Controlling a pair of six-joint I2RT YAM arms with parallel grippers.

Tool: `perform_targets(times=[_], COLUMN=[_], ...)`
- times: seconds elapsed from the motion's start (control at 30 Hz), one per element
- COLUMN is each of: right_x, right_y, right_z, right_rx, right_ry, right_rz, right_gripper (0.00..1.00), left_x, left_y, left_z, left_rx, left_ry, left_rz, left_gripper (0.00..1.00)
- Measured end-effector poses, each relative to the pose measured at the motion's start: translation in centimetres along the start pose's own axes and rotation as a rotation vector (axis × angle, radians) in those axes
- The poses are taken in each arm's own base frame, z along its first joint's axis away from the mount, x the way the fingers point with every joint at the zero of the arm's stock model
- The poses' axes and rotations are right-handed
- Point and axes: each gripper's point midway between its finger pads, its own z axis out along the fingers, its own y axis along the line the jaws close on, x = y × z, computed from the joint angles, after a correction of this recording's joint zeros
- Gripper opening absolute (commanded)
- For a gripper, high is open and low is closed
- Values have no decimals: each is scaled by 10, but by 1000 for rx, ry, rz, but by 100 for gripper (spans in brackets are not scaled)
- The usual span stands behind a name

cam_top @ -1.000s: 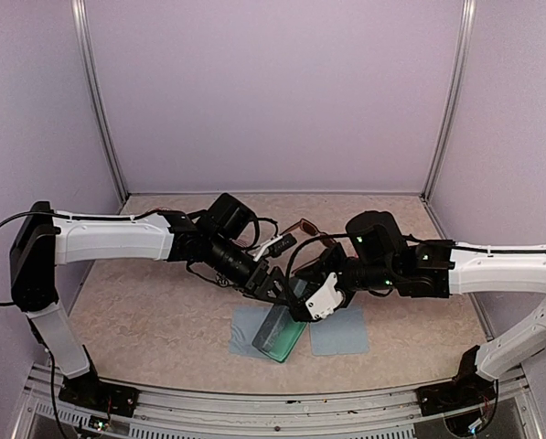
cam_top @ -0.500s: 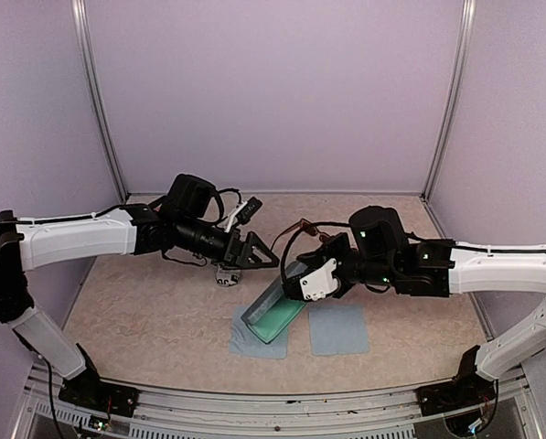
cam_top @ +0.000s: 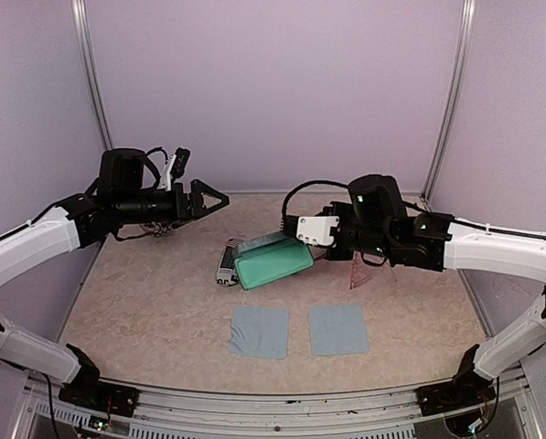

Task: Organize the sunglasses
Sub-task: Place the opened sunglasses case at the center of the board.

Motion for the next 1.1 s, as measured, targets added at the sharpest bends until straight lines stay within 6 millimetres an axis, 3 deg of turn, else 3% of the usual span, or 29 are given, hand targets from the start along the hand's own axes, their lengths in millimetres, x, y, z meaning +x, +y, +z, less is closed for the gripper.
perform_targets(times=[0.17, 0.27, 0.37, 0.5, 0.73, 0.9, 1.1], right_x=[7, 13, 21, 40, 65, 78, 97], right_y=[-37, -36, -19, 17, 66, 82, 89], right_z=[10, 24, 41, 59, 74, 80, 89], right_rx=[64, 48, -1, -86, -210, -248, -268], right_ry=[80, 136, 194, 294, 412, 465, 511], right_rz=[226, 342, 435, 488, 493, 473, 450], right_gripper=[0, 0, 0, 0, 0, 0, 0], left_x=[-26, -36, -42, -44, -37, -31, -30], left_y=[20, 32, 40, 50, 64, 69, 69], left_z=[-35, -56, -74, -93, -102, -103, -103], left_rx=[-129, -204, -259, -315, -376, -388, -389], left_ry=[-113, -166, -206, -243, -232, -218, -215], left_rz=[4, 3, 2, 4, -4, -8, -8], left_gripper=[99, 99, 99, 99, 99, 99, 99])
